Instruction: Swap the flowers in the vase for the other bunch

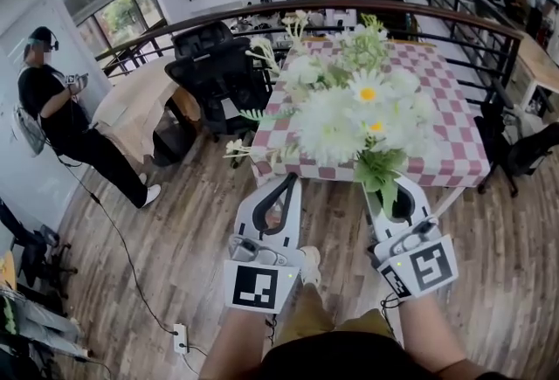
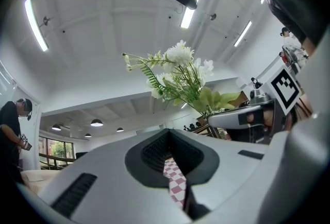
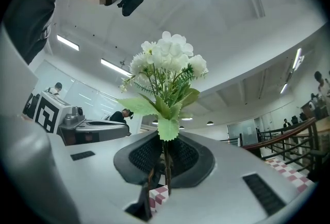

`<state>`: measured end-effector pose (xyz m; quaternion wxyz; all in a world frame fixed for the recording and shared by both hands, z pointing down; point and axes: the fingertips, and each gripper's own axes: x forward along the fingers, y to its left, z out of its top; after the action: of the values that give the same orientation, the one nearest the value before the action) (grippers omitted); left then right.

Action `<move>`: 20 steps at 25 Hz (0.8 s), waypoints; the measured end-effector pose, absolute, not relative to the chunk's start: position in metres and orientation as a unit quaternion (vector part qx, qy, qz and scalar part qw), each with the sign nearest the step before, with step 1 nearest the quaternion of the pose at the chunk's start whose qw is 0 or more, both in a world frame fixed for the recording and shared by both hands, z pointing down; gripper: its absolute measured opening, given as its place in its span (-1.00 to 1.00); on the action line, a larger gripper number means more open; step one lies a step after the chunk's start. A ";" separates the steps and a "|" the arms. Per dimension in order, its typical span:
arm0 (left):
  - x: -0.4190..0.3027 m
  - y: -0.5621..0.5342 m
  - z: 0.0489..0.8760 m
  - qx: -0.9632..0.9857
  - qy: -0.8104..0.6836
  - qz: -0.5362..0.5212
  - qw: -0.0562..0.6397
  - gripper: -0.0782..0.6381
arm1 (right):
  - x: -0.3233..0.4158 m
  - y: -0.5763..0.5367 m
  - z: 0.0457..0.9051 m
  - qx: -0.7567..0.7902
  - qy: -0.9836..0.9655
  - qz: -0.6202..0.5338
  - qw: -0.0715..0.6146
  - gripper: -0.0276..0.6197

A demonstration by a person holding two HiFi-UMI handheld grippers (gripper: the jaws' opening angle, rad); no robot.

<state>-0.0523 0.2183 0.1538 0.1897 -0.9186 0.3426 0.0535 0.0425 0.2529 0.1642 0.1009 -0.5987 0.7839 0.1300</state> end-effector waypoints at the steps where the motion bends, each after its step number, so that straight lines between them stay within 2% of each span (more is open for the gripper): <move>1: -0.056 0.217 0.156 -0.919 0.341 0.055 0.190 -0.76 | 0.040 0.252 0.166 -0.601 0.782 0.130 0.101 -0.74; 20: -0.039 0.123 0.169 -0.930 0.314 0.057 0.185 -0.76 | 0.060 0.168 0.179 -0.627 0.763 0.119 0.101 -0.74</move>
<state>-0.0389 0.1231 0.1693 0.1848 -0.9295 0.3140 0.0570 0.0601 0.1680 0.1792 0.1012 -0.6271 0.7631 0.1192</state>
